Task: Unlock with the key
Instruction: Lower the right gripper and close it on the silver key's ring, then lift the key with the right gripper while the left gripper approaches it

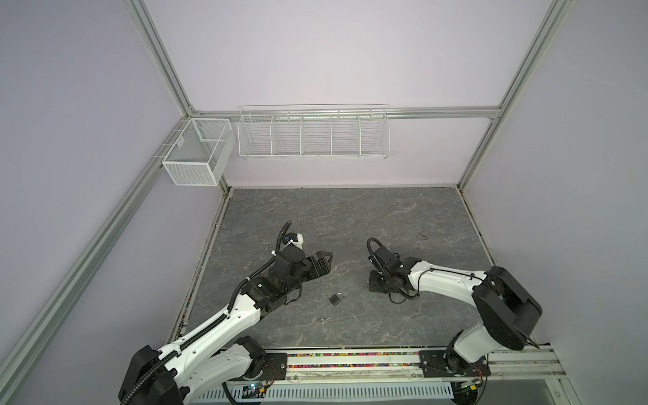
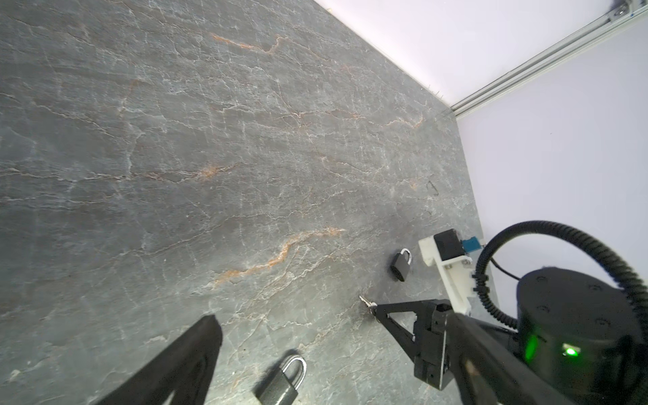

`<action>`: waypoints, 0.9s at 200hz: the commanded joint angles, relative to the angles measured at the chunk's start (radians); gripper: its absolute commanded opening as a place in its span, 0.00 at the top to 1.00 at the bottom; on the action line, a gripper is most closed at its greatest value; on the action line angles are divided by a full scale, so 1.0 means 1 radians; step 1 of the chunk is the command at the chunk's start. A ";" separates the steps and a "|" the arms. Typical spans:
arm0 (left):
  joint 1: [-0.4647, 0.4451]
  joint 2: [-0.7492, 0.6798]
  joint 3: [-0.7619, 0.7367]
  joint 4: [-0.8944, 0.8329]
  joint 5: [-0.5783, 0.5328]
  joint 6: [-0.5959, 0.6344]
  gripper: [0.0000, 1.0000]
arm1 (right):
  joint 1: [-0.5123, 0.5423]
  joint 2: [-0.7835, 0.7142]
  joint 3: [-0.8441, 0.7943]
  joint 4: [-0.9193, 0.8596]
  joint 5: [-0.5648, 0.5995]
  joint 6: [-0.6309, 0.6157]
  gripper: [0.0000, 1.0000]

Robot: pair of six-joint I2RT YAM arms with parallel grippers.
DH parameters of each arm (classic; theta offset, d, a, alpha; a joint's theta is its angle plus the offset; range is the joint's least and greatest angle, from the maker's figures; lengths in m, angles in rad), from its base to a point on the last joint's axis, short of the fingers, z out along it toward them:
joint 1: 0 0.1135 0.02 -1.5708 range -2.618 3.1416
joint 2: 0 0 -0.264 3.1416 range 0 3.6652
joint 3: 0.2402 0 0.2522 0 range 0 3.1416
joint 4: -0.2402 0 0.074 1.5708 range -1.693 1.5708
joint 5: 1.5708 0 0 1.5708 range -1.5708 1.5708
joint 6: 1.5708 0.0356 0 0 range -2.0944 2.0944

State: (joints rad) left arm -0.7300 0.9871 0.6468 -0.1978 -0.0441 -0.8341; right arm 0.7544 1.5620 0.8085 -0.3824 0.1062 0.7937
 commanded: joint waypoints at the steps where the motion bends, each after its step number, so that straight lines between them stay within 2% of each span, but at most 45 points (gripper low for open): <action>1: -0.009 -0.025 -0.019 0.073 0.027 -0.073 0.00 | 0.001 -0.074 -0.032 0.022 0.035 -0.032 0.94; 59: -0.029 0.000 -0.030 0.217 0.065 -0.166 0.02 | 0.001 -0.270 -0.080 0.086 0.027 -0.106 0.94; 94: -0.088 0.058 -0.002 0.302 0.050 -0.183 0.06 | 0.000 -0.404 -0.081 0.104 -0.008 -0.135 0.94; 140: -0.138 0.176 0.072 0.390 0.073 -0.148 0.23 | 0.000 -0.494 -0.051 0.110 -0.080 -0.139 0.94; 180: -0.181 0.271 0.121 0.472 0.090 -0.120 0.29 | 0.000 -0.530 -0.052 0.175 -0.156 -0.125 0.94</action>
State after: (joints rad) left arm -0.8906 1.2152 0.7242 0.1879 0.0311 -0.9726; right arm 0.7544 1.0687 0.7471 -0.2726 0.0185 0.6720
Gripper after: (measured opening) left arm 0.724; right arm 0.066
